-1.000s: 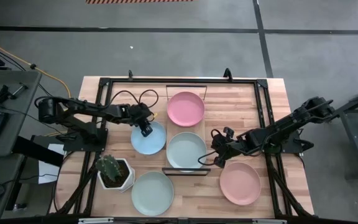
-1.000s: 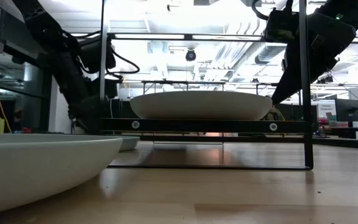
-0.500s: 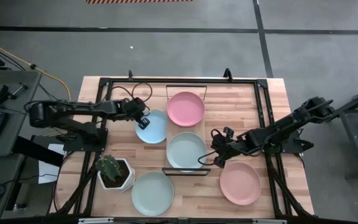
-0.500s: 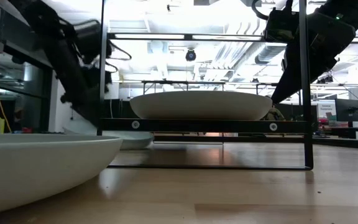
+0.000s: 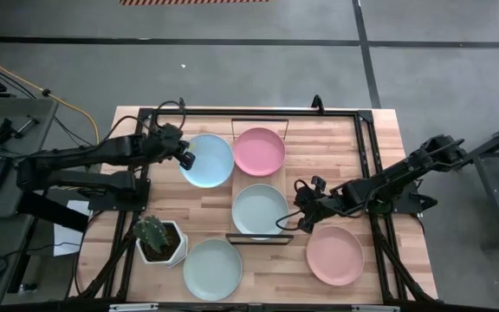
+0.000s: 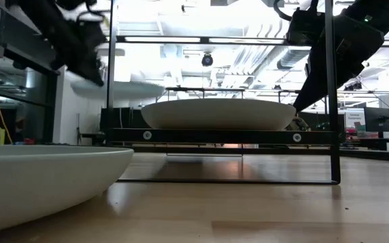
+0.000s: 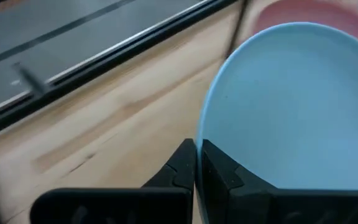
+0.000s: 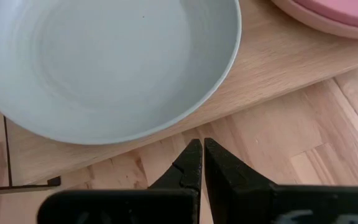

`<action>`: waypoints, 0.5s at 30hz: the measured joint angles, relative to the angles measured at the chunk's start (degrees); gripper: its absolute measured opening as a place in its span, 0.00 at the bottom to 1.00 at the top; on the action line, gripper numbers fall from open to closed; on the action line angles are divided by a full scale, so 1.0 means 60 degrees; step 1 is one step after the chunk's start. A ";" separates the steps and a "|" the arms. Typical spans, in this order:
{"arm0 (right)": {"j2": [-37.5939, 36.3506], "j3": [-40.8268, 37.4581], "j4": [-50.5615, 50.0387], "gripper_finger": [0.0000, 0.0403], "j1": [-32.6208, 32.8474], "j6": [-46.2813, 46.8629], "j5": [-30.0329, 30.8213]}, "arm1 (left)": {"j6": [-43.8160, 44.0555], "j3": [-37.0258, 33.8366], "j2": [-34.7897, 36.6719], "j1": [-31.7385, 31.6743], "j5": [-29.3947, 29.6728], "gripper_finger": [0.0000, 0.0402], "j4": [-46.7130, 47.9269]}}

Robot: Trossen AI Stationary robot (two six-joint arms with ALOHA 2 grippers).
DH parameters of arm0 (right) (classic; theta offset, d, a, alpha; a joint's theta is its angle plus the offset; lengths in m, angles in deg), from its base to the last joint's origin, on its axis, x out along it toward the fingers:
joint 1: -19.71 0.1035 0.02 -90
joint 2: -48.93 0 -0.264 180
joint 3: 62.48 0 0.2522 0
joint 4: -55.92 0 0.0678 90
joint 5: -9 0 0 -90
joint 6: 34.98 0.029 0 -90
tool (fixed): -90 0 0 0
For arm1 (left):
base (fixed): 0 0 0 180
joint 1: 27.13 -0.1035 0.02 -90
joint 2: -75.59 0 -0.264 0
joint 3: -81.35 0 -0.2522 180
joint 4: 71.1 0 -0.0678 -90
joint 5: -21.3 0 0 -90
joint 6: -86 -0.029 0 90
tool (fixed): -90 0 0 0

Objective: Place and stack plates onto a shelf
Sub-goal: Stack the blue plate on top of the gray plate on the shelf

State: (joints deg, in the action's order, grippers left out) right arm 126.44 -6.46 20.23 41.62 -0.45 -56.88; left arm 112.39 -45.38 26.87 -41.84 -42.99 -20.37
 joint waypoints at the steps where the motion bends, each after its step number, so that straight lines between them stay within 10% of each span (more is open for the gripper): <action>1: 0.0000 0.0000 -0.0004 0.00 0.0000 -0.0004 0.0007 | -0.0003 0.0108 0.0017 0.0157 -0.0135 0.00 -0.0067; 15: 0.0000 0.0000 -0.0008 0.00 -0.0101 -0.0080 0.0778 | -0.0312 0.0477 -0.2567 0.3314 -0.0603 0.00 -0.3505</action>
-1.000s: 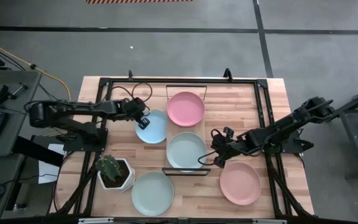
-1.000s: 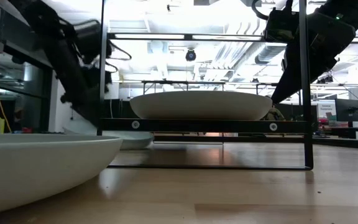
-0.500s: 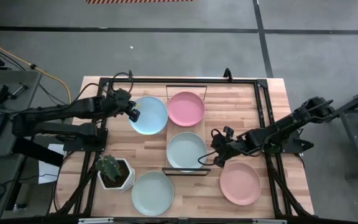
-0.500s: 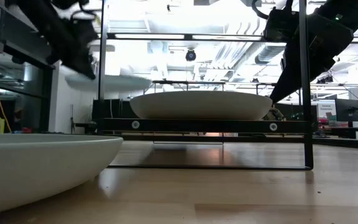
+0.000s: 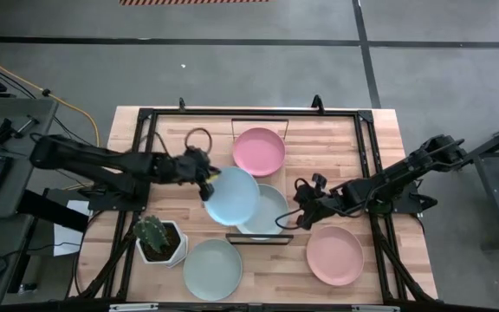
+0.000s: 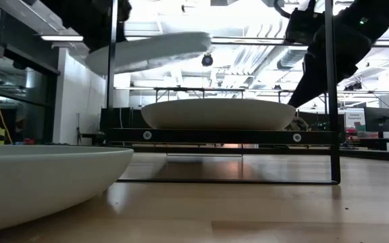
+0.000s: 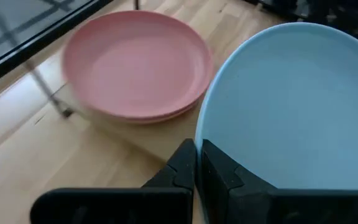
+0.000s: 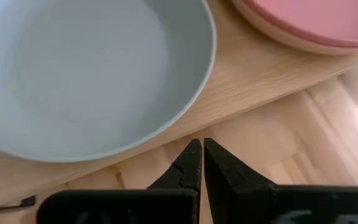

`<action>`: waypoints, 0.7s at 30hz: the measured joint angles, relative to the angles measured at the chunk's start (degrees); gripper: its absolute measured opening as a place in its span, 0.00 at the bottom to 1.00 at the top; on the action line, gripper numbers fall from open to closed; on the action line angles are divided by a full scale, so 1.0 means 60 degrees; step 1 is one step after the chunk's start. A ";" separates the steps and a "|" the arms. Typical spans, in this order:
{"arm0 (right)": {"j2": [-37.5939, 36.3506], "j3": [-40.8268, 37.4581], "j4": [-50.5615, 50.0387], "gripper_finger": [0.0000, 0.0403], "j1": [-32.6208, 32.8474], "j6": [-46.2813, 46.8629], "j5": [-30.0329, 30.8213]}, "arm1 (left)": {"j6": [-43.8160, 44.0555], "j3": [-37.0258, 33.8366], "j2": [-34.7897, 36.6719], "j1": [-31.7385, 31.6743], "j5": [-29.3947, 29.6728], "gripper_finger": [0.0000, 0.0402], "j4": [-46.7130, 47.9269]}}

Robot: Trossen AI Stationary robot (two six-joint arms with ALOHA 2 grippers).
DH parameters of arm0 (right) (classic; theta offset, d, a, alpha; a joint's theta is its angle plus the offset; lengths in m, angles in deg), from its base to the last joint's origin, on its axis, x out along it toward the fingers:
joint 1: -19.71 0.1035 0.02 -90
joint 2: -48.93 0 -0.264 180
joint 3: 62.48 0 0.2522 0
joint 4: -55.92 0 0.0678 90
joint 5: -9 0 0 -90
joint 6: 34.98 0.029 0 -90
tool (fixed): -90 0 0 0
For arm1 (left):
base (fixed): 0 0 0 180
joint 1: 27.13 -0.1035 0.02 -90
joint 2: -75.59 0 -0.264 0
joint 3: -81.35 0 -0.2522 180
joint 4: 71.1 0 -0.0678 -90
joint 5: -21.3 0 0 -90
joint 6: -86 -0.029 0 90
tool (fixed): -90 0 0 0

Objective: Place and stack plates onto a shelf
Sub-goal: Stack the blue plate on top of the gray plate on the shelf

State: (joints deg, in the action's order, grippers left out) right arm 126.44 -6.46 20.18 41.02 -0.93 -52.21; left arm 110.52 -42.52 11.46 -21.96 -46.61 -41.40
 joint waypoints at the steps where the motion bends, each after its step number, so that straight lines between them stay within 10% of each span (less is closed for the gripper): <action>1: 0.0000 0.0000 -0.0008 0.00 -0.0042 -0.0003 0.0099 | -0.0085 0.0000 -0.0262 0.0085 0.0108 0.00 -0.0300; 21: 0.0000 0.0000 -0.0080 0.00 -0.0449 0.0080 0.1276 | -0.1197 0.1144 -0.3578 -0.0244 -0.0865 0.01 -0.2630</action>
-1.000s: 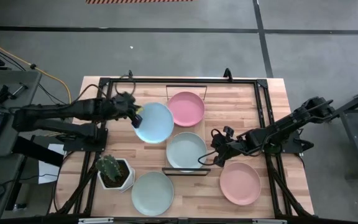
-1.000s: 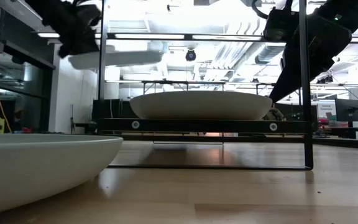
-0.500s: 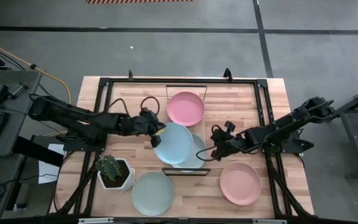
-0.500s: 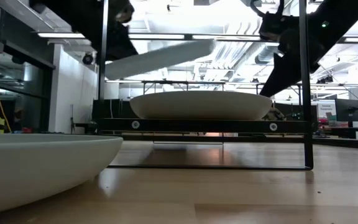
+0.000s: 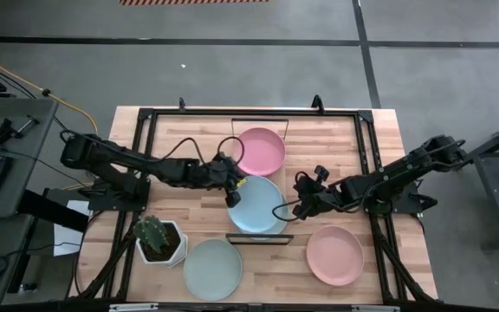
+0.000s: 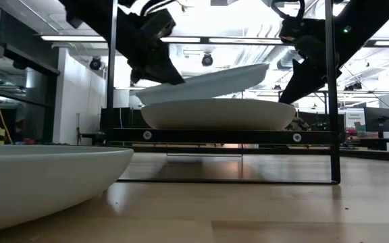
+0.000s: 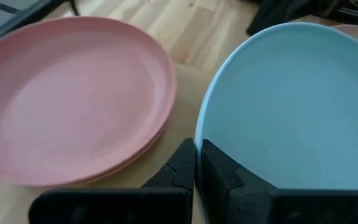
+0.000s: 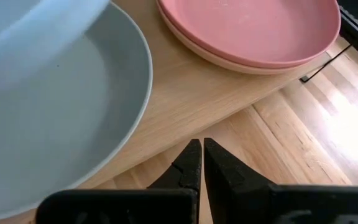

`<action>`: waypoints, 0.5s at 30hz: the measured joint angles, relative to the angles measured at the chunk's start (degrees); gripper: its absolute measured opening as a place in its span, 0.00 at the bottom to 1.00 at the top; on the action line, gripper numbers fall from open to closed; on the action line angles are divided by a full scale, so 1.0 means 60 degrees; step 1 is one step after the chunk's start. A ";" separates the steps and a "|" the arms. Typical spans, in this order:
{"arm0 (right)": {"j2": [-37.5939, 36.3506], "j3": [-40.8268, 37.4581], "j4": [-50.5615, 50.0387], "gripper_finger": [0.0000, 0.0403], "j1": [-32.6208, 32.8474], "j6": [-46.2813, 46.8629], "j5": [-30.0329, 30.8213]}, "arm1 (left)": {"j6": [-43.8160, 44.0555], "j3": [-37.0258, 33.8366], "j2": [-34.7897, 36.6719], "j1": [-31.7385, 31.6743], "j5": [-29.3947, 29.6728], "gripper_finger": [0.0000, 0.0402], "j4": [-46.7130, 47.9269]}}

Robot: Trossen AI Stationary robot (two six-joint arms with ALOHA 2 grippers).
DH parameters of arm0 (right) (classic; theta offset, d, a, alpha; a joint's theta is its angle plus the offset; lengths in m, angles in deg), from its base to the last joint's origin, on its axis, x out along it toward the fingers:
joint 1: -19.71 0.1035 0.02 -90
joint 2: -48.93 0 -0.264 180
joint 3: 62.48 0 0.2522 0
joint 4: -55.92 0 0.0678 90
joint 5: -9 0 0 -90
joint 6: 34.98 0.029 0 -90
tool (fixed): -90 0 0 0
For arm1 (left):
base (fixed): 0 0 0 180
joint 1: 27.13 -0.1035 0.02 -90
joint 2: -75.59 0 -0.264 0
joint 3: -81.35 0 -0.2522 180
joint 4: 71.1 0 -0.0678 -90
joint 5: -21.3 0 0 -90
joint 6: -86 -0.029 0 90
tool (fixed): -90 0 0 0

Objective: Place and stack plates onto a shelf
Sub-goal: Stack the blue plate on top of the gray plate on the shelf, then stack the light pink plate on top of the pink plate on the shelf

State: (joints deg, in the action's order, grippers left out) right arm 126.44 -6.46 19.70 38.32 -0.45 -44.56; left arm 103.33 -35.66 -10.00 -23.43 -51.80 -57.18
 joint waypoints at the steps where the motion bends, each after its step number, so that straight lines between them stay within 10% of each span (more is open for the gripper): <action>1: 0.0000 0.0000 0.0008 0.00 0.0000 0.0000 0.0002 | -0.0028 0.0084 -0.0112 0.0000 -0.0094 0.01 -0.0006; 15: 0.0000 0.0000 0.0087 0.00 0.0000 0.0004 0.0005 | -0.0741 0.0513 -0.0648 0.0016 -0.0209 0.11 -0.0180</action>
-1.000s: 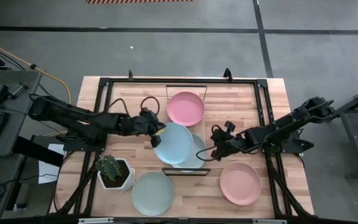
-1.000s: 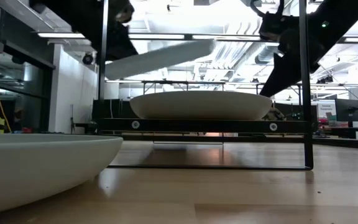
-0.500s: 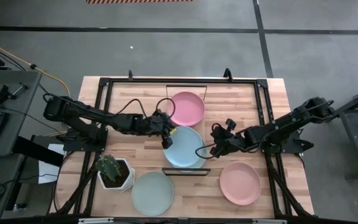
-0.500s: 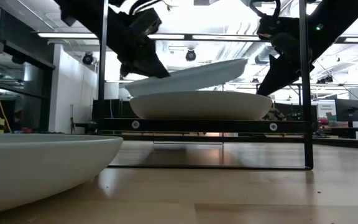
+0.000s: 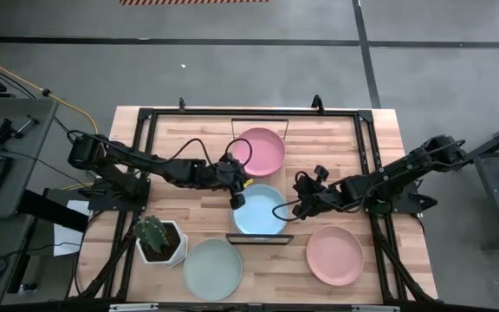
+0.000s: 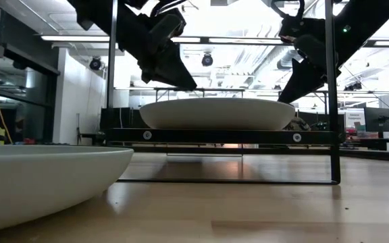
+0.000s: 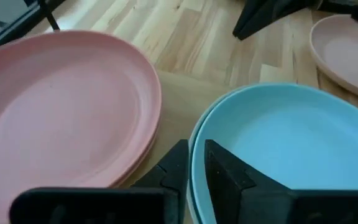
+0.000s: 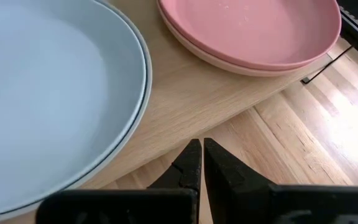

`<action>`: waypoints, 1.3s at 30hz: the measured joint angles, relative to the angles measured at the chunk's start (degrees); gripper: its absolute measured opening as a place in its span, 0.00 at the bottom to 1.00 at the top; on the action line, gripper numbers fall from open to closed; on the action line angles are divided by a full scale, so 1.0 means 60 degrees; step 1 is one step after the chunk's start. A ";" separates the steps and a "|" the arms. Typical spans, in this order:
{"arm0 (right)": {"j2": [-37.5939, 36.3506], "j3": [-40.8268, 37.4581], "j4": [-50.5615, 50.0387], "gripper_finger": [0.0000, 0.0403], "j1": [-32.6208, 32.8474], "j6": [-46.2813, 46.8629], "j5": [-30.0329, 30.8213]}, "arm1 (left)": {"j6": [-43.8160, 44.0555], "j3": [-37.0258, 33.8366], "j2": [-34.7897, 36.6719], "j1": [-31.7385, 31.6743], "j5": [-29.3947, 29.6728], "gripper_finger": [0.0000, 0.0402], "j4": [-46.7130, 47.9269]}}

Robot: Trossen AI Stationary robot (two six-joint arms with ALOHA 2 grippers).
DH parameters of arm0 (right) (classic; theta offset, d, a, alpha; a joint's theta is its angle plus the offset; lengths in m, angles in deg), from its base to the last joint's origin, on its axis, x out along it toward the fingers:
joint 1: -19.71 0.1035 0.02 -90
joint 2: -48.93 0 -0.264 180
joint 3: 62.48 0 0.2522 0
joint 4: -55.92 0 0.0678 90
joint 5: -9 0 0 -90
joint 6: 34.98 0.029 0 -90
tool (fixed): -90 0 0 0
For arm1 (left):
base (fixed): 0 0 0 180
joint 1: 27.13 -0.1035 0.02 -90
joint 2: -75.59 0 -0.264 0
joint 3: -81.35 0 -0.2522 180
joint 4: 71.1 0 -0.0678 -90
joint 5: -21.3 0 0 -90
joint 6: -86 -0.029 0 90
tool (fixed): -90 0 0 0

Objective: Place and stack plates onto a shelf
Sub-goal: Stack the light pink plate on top of the pink plate on the shelf

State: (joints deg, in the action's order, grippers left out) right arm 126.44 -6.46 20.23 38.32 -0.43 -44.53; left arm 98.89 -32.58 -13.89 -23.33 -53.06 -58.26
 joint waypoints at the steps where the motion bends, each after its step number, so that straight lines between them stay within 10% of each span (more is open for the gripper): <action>1: 0.0000 0.0000 0.0000 0.00 0.0000 0.0000 -0.0001 | -0.0019 0.0000 0.0007 0.0015 0.0005 0.12 -0.0057; 16: -0.0314 0.0000 -0.1361 0.00 0.0108 0.0501 0.0172 | -0.0522 -0.0119 0.1835 0.0233 0.1553 0.26 0.1401; 21: -0.0756 0.0001 -0.2872 0.00 0.0402 0.1756 0.0037 | -0.1260 -0.1690 0.2845 0.0467 0.1866 0.26 -0.0832; 31: -0.0979 0.0000 -0.2852 0.06 0.1477 0.2722 -0.3749 | -0.0844 -0.2902 0.4477 0.0384 0.1218 0.26 -0.1760; 39: -0.0793 0.0004 -0.2708 0.29 0.2521 0.3172 -0.4431 | -0.1002 -0.2911 0.4501 0.0585 0.1224 0.26 -0.1753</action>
State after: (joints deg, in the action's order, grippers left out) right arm 121.69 -6.44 3.98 53.45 18.60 -71.12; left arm 92.88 -50.04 13.11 -19.82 -45.71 -68.78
